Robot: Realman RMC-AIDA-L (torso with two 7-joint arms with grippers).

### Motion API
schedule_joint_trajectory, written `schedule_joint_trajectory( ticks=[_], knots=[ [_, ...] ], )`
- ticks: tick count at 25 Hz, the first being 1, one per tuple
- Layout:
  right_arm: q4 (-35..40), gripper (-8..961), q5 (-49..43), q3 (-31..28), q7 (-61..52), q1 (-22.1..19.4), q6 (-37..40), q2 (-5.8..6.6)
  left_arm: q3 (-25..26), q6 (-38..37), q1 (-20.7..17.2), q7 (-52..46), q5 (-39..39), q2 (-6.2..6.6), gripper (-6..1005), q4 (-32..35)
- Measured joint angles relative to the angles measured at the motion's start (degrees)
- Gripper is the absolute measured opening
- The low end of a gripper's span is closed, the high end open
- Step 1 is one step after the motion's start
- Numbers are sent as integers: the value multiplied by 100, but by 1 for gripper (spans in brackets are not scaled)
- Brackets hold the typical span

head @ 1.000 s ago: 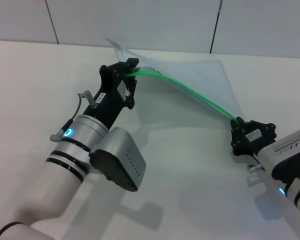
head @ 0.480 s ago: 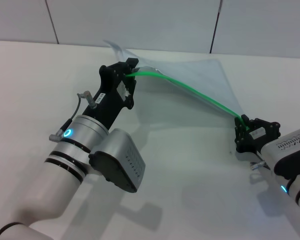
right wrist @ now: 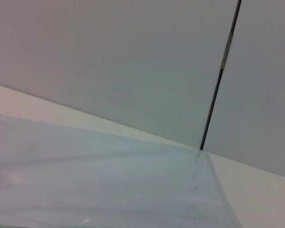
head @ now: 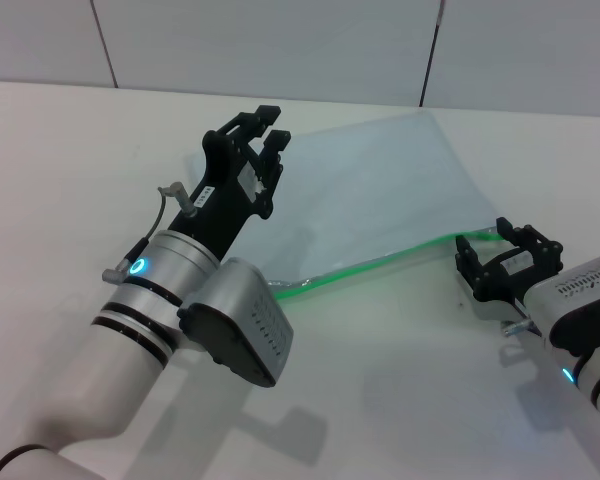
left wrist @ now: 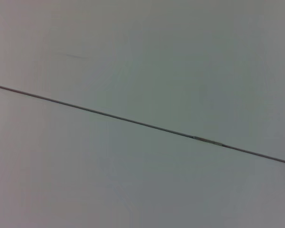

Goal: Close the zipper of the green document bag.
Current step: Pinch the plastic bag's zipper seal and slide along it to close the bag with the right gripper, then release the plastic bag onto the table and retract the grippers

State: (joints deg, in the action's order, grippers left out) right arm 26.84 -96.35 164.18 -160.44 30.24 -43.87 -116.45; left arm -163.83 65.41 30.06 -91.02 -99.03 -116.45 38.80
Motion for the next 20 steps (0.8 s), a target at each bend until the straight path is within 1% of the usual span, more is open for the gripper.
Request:
schedule_joint_trajectory(
  ticks=[3,8,11,14,16,20],
  knots=[
    [-6,452,31,0,4,5,-2,0,0,5,0,-109,-40,0,294,-3],
    [-15,560,93,0,12,15,-42,0,0,14,0,-251,-131,0,361,-17],
    [-19,697,126,0,13,22,-123,0,0,51,0,-287,-142,0,429,-18],
    [-25,713,172,0,13,12,-208,0,0,123,0,-398,-142,0,511,-18],
    [-29,724,224,0,13,14,-230,0,0,140,0,-419,-143,0,537,-21],
    [-34,793,317,0,13,20,-264,0,0,140,0,-422,-143,0,590,-26]
  ],
)
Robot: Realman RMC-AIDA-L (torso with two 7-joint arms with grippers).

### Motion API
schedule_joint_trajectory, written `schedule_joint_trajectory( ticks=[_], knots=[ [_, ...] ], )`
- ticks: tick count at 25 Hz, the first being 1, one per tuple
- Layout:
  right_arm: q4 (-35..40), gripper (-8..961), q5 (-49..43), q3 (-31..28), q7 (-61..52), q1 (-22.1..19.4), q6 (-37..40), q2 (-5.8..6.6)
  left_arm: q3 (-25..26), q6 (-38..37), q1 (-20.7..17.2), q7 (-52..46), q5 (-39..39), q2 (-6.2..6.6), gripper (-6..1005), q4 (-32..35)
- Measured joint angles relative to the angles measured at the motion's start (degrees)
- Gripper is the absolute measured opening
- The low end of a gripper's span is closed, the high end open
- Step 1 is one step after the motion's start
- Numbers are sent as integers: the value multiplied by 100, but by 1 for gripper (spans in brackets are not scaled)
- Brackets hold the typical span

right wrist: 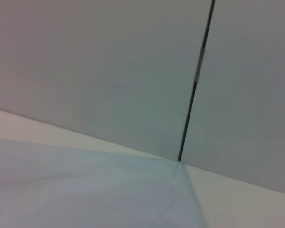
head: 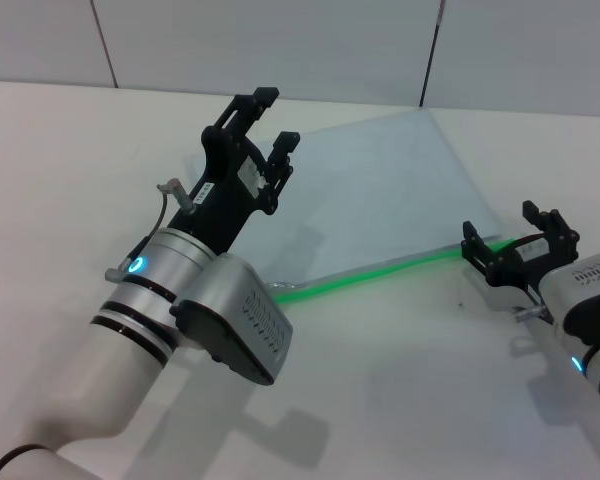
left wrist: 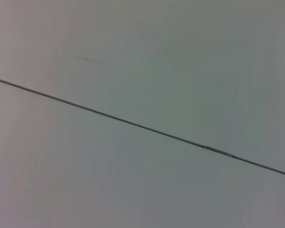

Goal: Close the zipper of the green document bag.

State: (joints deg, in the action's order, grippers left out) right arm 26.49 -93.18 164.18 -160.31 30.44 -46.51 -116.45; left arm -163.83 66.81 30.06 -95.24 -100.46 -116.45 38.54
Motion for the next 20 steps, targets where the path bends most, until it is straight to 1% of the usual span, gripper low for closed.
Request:
schedule_joint_trajectory(
  ticks=[2,11,15,20],
  knots=[
    [2,828,40,-1,0,-5,-36,0,0,0,0,5,0,0,594,-9],
    [63,828,108,-17,8,-50,-429,0,2,14,0,-172,2,-18,601,-131],
    [165,828,107,-17,9,-49,-718,0,28,97,0,-615,47,-29,600,-229],
    [251,828,107,-15,8,-22,-1037,0,59,319,26,-1422,183,-40,600,-404]
  ],
)
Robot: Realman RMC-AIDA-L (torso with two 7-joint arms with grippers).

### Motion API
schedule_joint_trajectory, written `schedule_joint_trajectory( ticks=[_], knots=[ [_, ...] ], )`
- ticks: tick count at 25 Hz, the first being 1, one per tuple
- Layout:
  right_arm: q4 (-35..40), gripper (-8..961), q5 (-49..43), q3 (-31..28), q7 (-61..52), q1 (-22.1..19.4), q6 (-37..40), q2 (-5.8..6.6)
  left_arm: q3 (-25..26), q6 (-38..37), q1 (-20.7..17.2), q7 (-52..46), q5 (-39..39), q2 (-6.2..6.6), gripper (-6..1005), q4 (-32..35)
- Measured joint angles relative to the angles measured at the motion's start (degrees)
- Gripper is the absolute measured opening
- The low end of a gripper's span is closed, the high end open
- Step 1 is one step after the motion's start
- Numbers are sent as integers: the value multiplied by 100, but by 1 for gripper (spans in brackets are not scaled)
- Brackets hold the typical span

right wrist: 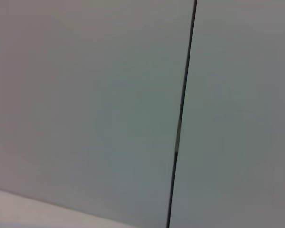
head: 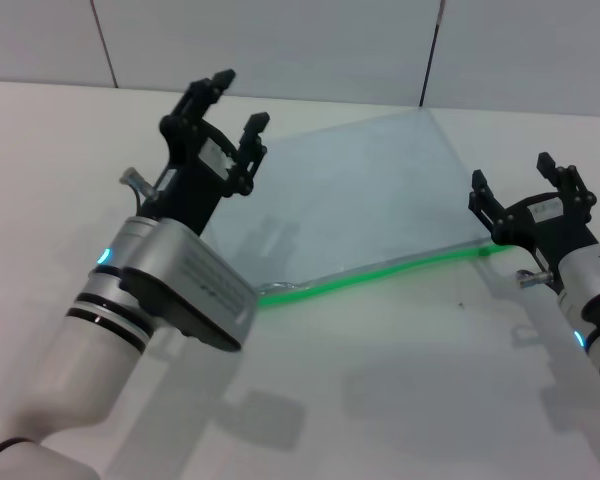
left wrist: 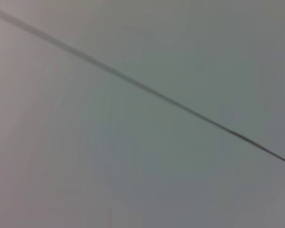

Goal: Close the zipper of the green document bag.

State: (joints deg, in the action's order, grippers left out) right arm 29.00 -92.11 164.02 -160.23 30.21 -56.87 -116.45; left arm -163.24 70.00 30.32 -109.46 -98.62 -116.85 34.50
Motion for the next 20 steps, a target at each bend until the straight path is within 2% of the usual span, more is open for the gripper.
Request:
schedule_joint_trajectory(
  ticks=[6,12,20],
  knots=[
    [34,828,37,-50,-55,30,-100,0,9,264,24,-1292,181,11,596,-206],
    [165,828,285,-55,-75,44,-542,0,88,362,44,-1877,260,11,588,-319],
    [217,828,486,-63,-86,84,-655,5,296,519,34,-2793,421,27,583,-347]
  ],
)
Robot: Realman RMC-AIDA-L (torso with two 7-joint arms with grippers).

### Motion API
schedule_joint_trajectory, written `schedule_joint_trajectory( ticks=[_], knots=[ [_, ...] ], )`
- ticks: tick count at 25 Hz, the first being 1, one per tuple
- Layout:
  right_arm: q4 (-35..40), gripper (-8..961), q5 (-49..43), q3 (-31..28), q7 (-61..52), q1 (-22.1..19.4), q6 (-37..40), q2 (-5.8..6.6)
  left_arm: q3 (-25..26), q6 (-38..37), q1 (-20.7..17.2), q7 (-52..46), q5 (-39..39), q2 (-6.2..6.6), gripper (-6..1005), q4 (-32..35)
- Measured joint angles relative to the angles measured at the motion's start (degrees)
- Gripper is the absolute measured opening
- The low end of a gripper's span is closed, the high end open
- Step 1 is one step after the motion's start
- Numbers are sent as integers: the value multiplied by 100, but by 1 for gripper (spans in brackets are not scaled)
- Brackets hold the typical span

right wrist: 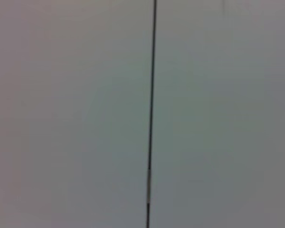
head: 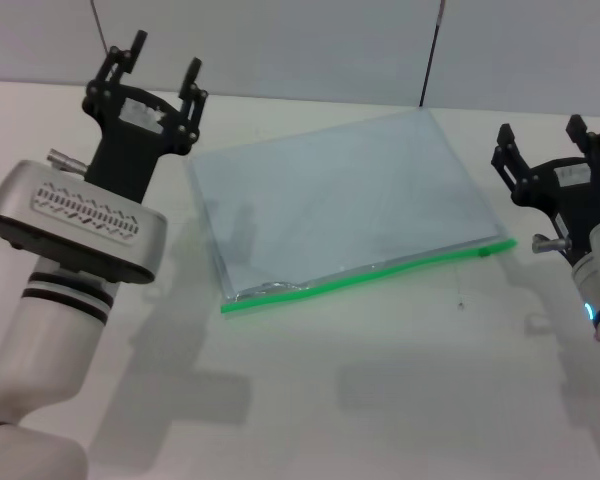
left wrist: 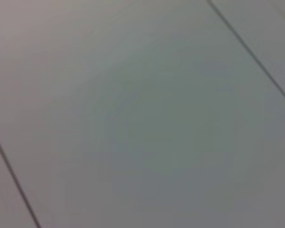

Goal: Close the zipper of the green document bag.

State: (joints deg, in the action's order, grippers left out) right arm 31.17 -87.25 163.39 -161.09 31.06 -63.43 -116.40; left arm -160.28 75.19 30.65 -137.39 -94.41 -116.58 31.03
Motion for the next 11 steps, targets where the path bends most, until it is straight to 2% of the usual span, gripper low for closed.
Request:
schedule_joint_trajectory(
  ticks=[11],
  knots=[
    [-9,828,113,-141,-4,15,-3,4,158,146,-18,-689,100,-1,529,-219]
  ],
)
